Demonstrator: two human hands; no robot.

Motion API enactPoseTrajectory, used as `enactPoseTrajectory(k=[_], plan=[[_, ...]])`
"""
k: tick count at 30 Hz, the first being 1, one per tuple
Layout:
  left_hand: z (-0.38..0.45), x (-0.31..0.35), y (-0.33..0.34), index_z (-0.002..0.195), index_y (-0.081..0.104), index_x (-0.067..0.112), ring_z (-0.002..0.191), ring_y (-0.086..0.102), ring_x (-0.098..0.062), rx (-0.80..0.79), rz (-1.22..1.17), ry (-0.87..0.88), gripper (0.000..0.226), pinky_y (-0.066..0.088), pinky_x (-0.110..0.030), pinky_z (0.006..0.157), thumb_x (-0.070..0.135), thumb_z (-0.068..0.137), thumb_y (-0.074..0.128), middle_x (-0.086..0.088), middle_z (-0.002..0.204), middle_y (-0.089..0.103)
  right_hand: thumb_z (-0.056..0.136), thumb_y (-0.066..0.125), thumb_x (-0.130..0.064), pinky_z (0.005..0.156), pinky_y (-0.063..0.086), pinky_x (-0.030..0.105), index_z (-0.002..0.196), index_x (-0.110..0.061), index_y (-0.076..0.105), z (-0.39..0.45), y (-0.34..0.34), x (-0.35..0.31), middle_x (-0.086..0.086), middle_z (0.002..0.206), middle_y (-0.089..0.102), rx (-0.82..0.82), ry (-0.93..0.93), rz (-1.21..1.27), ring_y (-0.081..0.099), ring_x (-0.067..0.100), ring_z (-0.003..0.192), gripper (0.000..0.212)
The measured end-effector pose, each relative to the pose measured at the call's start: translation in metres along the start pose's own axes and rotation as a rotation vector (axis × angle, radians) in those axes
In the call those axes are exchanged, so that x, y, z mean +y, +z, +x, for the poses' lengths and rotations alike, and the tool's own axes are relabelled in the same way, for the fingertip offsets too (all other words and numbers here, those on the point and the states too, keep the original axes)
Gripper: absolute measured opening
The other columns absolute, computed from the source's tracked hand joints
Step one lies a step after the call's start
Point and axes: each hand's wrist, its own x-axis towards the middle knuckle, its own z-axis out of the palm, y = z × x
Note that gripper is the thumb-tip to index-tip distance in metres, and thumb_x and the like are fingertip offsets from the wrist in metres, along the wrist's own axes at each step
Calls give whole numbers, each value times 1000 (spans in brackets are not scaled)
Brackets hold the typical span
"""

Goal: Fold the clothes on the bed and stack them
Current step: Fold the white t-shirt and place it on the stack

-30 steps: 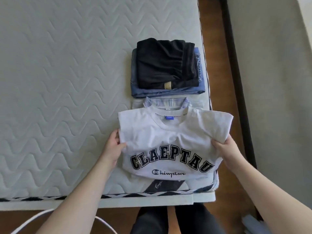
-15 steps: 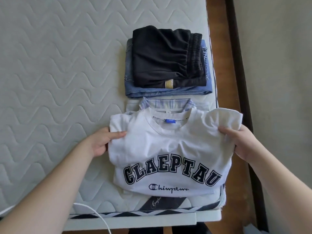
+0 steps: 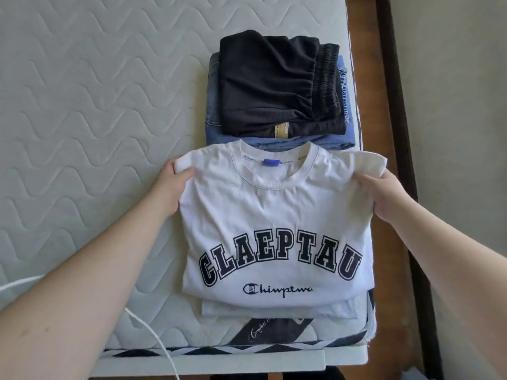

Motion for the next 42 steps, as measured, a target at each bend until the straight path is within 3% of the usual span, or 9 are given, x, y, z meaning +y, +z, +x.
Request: enactPoseTrajectory(k=[5,11,15,19,23,25,31,39,42], plan=[[-25,-40,-8,125,56,12,99,66,-21,51,10,-135,45,53,-34,80,40,91,66,-6,117,67,88,67,-47,64,56,26,109,-23,67,-17,-11,26,-1,101,75,-30,4,-33,73,18,89,32],[-100,-92,-38,104,67,16,88,71,-6,-330,320,-271,53,53,-23,74,48,62,77,7,96,76,64,59,-85,65,38,36,95,4,58,-80,-50,88,14,76,57,-173,134,-535,52,24,67,94],[-123,-121,-54,115,61,15,100,68,-9,-348,342,-209,58,51,-28,89,31,65,85,5,108,73,73,63,-74,65,49,35,94,-8,63,-120,-59,116,10,84,70,-220,159,-792,66,28,78,70],[-140,-131,-50,123,54,13,106,61,-17,-191,466,-80,38,47,-35,94,20,90,70,2,117,65,87,62,-54,54,43,36,79,-11,53,-143,-53,118,3,70,62,-35,-3,-903,59,24,65,45],[-164,-130,-49,99,56,9,81,64,-25,-12,453,15,20,57,-40,66,27,94,64,-5,93,69,92,59,-47,49,35,31,73,-13,44,-165,-50,114,7,68,59,120,-56,-728,54,24,61,41],[-175,-134,-52,91,55,12,66,62,-28,79,454,71,20,52,-35,51,30,95,60,-7,80,67,92,59,-47,49,38,31,76,-18,48,-175,-55,117,4,69,60,198,-105,-680,56,20,61,35],[-189,-169,-52,82,53,10,73,63,-35,139,572,-66,30,47,-39,64,34,100,51,-11,77,63,86,67,-49,56,52,35,83,-23,53,-182,-64,151,-1,76,64,157,86,-784,62,18,67,30],[-144,-142,-37,130,55,6,113,60,-29,238,485,88,39,43,-35,91,30,99,52,-13,123,64,89,62,-51,88,47,35,142,-21,42,-133,-62,127,1,134,57,42,43,-539,56,21,116,64],[-104,-112,-19,130,53,5,113,58,-25,235,377,80,40,41,-32,91,31,101,49,-9,117,64,94,60,-44,93,40,32,152,-19,27,-93,-51,96,3,148,47,40,30,-325,49,22,128,71]])
